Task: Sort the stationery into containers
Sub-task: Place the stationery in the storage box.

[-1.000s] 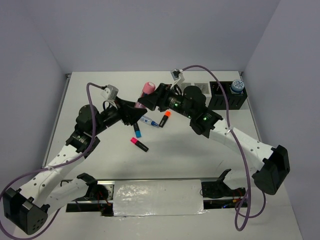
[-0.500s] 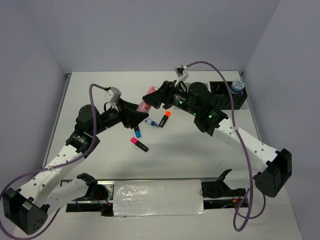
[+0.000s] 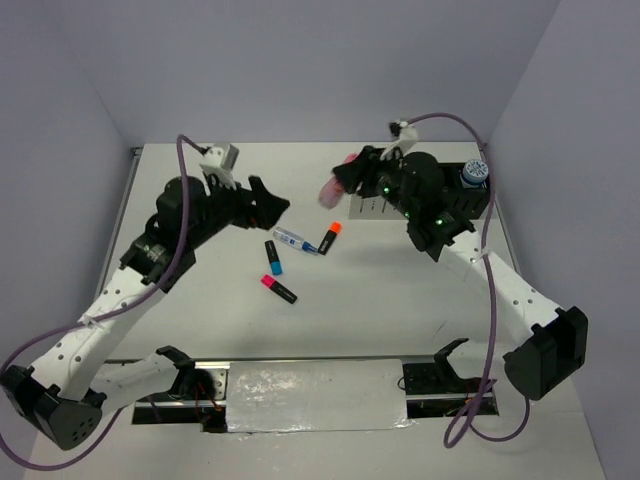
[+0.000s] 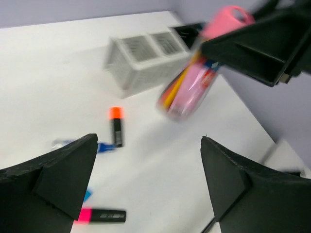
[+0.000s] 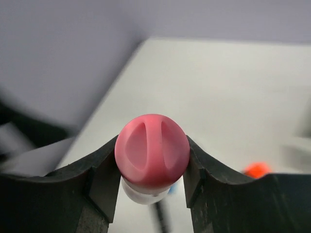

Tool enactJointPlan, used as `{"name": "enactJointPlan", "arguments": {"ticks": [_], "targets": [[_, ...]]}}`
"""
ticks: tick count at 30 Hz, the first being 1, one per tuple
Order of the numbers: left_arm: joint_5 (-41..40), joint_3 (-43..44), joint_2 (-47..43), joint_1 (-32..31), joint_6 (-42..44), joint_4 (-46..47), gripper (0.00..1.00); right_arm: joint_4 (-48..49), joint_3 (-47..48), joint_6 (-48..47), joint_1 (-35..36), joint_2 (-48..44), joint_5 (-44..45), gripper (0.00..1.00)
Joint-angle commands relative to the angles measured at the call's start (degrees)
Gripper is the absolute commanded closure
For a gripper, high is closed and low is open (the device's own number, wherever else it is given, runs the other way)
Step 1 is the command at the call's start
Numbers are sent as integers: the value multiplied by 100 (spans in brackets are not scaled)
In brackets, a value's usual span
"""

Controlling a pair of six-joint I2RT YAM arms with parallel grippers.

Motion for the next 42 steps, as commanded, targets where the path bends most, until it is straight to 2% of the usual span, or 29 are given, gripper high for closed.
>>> {"name": "enactJointPlan", "arguments": {"ticks": [1, 2, 3, 7, 9, 13, 16, 23, 28, 37, 39, 40, 41, 42], "targets": [[-2610, 1512, 367, 32, -454, -3040, 1, 120, -107, -1328, -608, -221, 2661, 100], [-3153, 1706, 430, 32, -437, -3505, 1, 147, 6, -1549, -773, -125, 3146, 100], [-3255, 1803, 448, 32, -324, -3997, 1, 164, 86, -1916, -862, 137, 3794, 100], [-2791, 1138, -199, 32, 397, -4020, 1, 340, 542, -2499, -1424, 956, 4871, 100], [-2659, 534, -491, 32, 618, -3853, 1, 436, 772, -2613, -1801, 1289, 4847, 100], [-2421, -392, -1167, 23, 469, -3247, 1, 526, 1140, -2746, -2181, 1826, 4829, 100], [-2692, -244, -1125, 23, 442, -3387, 1, 498, 1361, -2896, -2478, 2100, 4794, 100], [-2878, -226, -747, 32, 354, -3474, 1, 464, 1203, -2413, -3121, 2240, 3926, 100], [-2729, -296, -826, 41, 398, -3386, 1, 569, 1290, -2386, -3192, 2547, 3511, 98], [-2684, -296, -773, 41, 416, -3369, 1, 648, 1256, -2324, -3192, 2689, 3405, 96], [-2684, -296, -773, 41, 416, -3369, 1, 622, 1203, -2307, -3192, 2715, 3405, 82], [-2693, -296, -773, 41, 416, -3378, 1, 613, 1177, -2289, -3192, 2715, 3397, 46], [-2693, -288, -773, 41, 416, -3378, 1, 613, 1142, -2254, -3183, 2698, 3405, 32], [-2693, -288, -765, 41, 407, -3386, 1, 604, 1115, -2202, -3192, 2680, 3431, 26]]}}
